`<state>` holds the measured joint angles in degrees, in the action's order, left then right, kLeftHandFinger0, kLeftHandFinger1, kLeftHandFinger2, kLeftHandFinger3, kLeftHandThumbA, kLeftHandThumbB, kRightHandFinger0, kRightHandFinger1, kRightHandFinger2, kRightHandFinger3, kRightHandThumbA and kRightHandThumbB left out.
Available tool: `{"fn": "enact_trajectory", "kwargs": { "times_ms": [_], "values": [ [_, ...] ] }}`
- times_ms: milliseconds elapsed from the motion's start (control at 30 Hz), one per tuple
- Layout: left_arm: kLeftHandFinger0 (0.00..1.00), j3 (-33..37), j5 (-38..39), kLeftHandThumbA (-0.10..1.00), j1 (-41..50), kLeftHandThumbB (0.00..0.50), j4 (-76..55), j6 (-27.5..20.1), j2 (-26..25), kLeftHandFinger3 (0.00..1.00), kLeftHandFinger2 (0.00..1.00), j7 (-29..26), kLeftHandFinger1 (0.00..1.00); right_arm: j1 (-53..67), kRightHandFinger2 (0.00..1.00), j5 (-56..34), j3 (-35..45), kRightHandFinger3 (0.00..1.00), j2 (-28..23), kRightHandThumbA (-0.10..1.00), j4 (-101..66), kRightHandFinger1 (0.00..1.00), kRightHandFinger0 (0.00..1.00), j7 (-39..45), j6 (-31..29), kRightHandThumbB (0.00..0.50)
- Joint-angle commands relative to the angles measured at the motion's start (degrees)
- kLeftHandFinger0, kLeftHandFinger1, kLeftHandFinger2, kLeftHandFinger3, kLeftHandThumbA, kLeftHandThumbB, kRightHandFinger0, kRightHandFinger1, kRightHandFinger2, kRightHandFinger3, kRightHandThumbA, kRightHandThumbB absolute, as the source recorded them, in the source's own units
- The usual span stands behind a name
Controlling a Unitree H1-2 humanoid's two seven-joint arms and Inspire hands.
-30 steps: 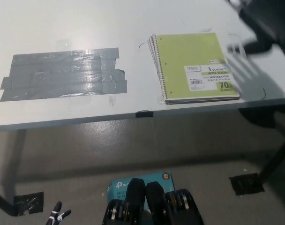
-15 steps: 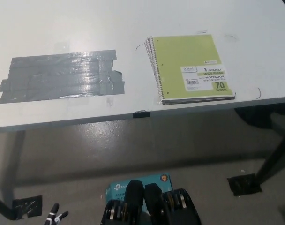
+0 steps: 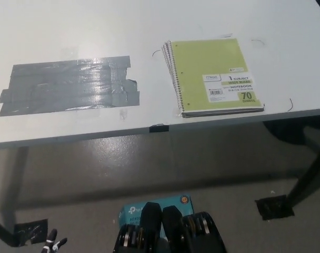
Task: The robot uses its right hand to align two notebooks stacked together until they are fully overlapped
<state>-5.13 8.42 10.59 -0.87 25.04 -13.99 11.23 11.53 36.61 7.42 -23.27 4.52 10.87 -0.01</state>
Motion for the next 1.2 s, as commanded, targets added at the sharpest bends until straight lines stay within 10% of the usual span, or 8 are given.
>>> {"fn": "enact_trajectory", "kwargs": {
  "times_ms": [0, 1167],
  "values": [
    [0.3, -1.7, 1.5, 1.0, -0.4, 0.482, -0.9, -1.0, -0.7, 1.0, 0.52, 0.1, 0.42, -0.6, 1.0, -5.8, -0.5, 1.0, -2.1, 0.96, -0.1, 1.0, 1.0, 4.1, 3.3, 0.215],
    [0.41, -5.4, 1.4, 1.0, -1.0, 0.5, -2.8, 1.9, -0.9, 1.0, 0.55, -0.4, 0.45, -2.9, 1.0, -10.9, -7.5, 1.0, -5.6, 0.98, -7.3, 1.0, 1.0, 9.4, 11.8, 0.201]
  ]
}}
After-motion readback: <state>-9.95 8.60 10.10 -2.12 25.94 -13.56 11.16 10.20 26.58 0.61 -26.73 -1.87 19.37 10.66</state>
